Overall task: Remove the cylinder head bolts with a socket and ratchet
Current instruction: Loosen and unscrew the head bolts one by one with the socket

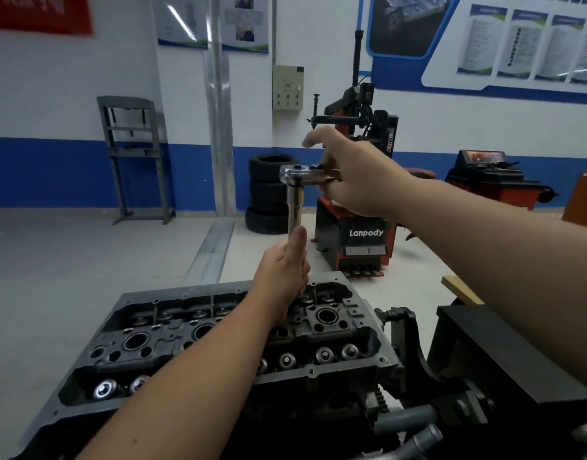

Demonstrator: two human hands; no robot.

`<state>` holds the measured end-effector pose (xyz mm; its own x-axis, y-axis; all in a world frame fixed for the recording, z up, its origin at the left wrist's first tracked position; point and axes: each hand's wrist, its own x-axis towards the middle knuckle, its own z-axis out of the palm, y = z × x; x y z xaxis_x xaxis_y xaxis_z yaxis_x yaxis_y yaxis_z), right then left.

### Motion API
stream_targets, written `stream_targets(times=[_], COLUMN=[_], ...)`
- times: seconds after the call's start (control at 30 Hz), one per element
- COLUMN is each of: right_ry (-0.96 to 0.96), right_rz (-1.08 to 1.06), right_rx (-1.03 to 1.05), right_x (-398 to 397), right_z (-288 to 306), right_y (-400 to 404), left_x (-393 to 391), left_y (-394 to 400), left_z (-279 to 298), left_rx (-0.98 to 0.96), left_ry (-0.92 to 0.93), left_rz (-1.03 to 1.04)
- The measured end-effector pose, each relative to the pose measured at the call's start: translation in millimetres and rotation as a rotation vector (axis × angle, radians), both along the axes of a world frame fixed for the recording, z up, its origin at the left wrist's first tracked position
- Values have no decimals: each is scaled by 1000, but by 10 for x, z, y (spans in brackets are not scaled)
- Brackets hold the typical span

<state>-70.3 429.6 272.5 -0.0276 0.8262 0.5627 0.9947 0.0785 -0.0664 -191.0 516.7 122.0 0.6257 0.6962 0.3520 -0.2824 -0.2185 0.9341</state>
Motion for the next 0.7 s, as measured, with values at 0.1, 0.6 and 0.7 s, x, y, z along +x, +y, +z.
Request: stream_targets(times=[0.1, 0.6, 0.7], right_ry=[-145, 89, 77], right_rz=[-20, -50, -185], right_rx=[-22, 168, 162], right_x=[-122, -196, -109], right_z=[38, 278, 470], right_y=[-72, -372, -523], left_x=[-37, -63, -87], left_y=[-12, -61, -14], left_z=[10, 35, 26], left_rx=[-4, 60, -11], left_ry=[-4, 82, 48], left_rz=[-14, 18, 19])
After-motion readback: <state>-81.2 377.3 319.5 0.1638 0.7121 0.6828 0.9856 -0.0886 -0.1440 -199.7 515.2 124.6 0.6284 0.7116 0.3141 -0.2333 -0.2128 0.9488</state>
